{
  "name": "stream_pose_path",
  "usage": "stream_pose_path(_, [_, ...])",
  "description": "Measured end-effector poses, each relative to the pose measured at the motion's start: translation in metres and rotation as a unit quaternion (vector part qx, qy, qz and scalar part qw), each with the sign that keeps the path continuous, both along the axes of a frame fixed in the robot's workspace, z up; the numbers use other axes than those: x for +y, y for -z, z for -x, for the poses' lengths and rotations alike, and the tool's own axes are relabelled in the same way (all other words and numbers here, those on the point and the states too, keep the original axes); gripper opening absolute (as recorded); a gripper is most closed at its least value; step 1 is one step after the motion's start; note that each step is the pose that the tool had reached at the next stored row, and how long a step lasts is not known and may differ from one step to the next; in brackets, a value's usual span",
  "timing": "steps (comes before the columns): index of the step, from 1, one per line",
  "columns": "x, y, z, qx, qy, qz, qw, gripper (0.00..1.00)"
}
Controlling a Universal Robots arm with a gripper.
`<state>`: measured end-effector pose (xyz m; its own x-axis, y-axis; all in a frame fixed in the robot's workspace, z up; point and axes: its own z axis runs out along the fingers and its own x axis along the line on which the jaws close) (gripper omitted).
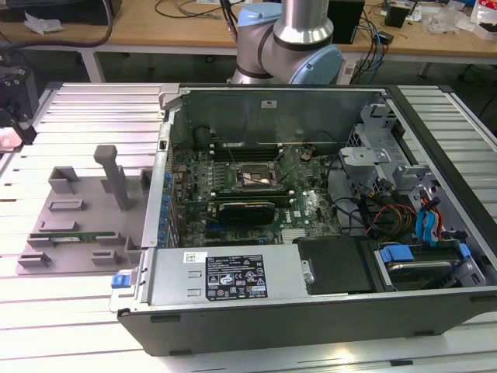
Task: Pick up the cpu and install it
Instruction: 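Pick up the cpu and move it towards the insertion slot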
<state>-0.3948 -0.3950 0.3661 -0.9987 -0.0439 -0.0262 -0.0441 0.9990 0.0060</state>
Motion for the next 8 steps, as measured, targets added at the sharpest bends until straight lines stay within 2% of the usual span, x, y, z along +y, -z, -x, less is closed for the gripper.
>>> stream_pose_path(4, [0.0,-0.011,0.0,0.0,0.0,0.0,1.0,0.55])
stream_pose_path(8, [0.0,-0.0185,0.0,0.0,0.0,0.0,1.0,0.55])
